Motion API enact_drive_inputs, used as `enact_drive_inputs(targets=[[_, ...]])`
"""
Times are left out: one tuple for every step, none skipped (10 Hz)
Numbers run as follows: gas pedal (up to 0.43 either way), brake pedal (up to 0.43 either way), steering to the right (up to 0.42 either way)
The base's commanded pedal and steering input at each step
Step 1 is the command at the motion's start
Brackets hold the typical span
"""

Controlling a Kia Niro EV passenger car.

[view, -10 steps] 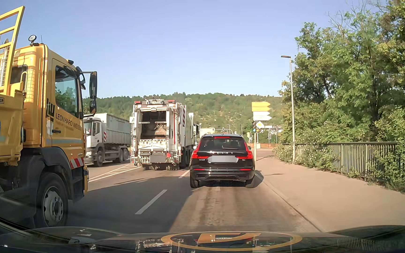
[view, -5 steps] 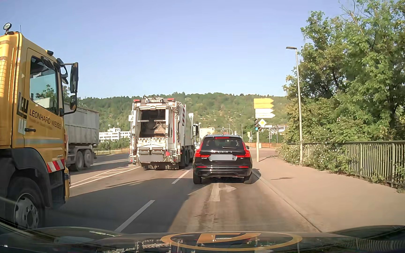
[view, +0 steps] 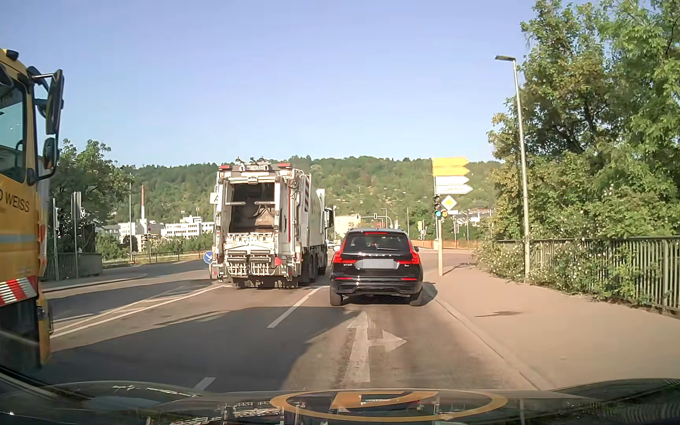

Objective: Follow the waypoints while adhering to traffic rules and regulations

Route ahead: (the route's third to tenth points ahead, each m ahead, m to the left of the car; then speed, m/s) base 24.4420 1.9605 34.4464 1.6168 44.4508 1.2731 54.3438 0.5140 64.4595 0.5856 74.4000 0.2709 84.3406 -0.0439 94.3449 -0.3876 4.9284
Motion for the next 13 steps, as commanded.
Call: enact_drive_inputs(targets=[[0.350, 0.000, -0.005], [0.350, 0.000, -0.005], [0.331, 0.000, -0.005], [0.319, 0.000, -0.005], [0.319, 0.000, -0.005], [0.319, 0.000, -0.005], [0.319, 0.000, -0.003], [0.319, 0.000, -0.002], [0.331, 0.000, -0.002], [0.331, 0.000, -0.002], [0.319, 0.000, -0.002], [0.319, 0.000, -0.002], [0.319, 0.000, 0.000]])
